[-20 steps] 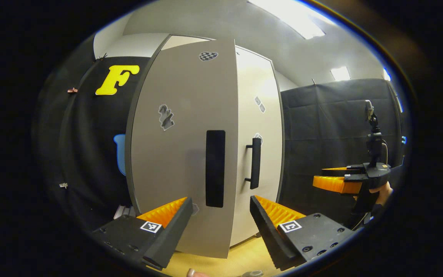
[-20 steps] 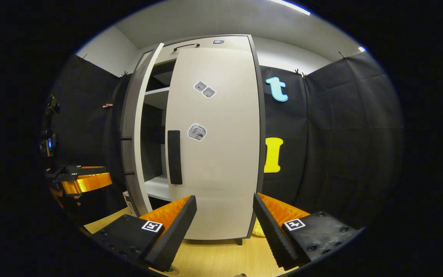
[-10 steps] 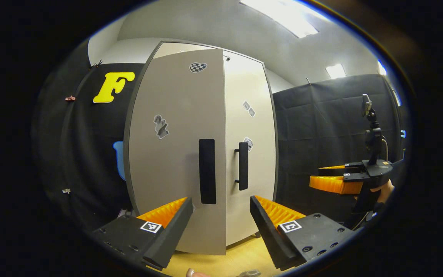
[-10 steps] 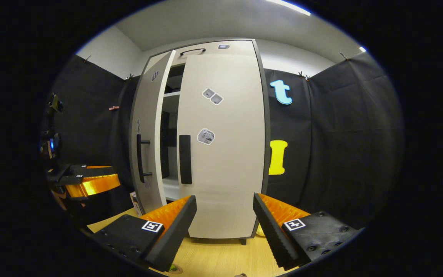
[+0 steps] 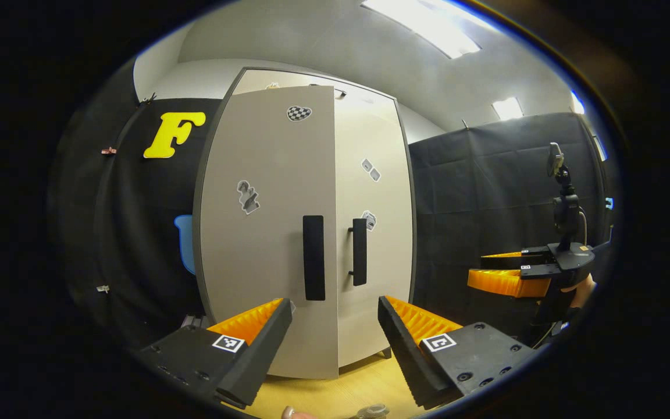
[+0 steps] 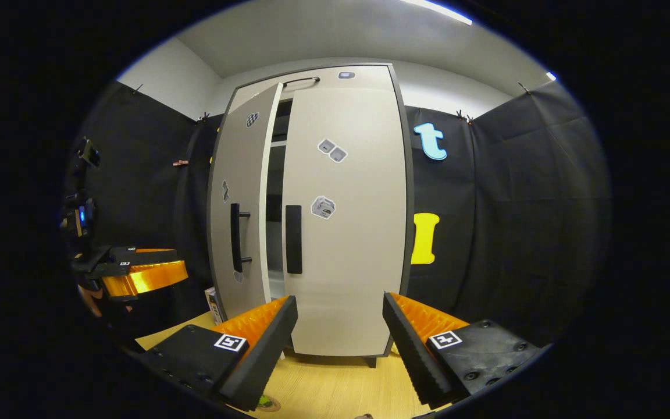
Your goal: Grasp the bottle in the cabinet with the left hand and place it on the coaster, then close the right door with the right hand and the left door with the left hand.
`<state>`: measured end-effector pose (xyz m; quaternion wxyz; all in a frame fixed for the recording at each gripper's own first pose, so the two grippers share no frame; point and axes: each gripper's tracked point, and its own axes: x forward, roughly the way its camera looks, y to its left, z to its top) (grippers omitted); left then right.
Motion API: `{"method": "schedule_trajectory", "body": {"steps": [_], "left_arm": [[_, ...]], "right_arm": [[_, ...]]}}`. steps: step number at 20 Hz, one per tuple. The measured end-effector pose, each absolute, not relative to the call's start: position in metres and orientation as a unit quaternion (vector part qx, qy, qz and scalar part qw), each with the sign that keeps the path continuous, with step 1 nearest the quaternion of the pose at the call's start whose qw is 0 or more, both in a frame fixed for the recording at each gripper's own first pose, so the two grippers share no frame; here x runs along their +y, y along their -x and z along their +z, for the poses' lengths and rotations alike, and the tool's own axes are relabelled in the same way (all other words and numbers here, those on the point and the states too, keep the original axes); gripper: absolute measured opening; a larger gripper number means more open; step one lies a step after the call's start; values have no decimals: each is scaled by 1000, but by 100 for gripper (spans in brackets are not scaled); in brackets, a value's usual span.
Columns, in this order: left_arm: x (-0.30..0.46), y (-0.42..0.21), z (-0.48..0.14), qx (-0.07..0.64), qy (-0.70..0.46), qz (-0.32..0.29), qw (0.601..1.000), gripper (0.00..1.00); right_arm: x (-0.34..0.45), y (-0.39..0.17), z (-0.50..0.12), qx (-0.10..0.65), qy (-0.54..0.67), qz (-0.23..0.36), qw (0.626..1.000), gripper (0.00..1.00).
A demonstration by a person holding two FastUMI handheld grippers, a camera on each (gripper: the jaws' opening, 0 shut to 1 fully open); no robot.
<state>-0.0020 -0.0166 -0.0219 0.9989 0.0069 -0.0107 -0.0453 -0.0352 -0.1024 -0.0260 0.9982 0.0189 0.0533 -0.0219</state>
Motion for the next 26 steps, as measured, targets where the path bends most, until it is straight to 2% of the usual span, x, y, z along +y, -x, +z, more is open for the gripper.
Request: {"method": "schedule_trajectory", "body": {"steps": [26], "left_arm": [[-13, 20, -12, -24, 19, -30, 999, 95]], "right_arm": [[-88, 48, -24, 57, -16, 6, 998, 98]]}}
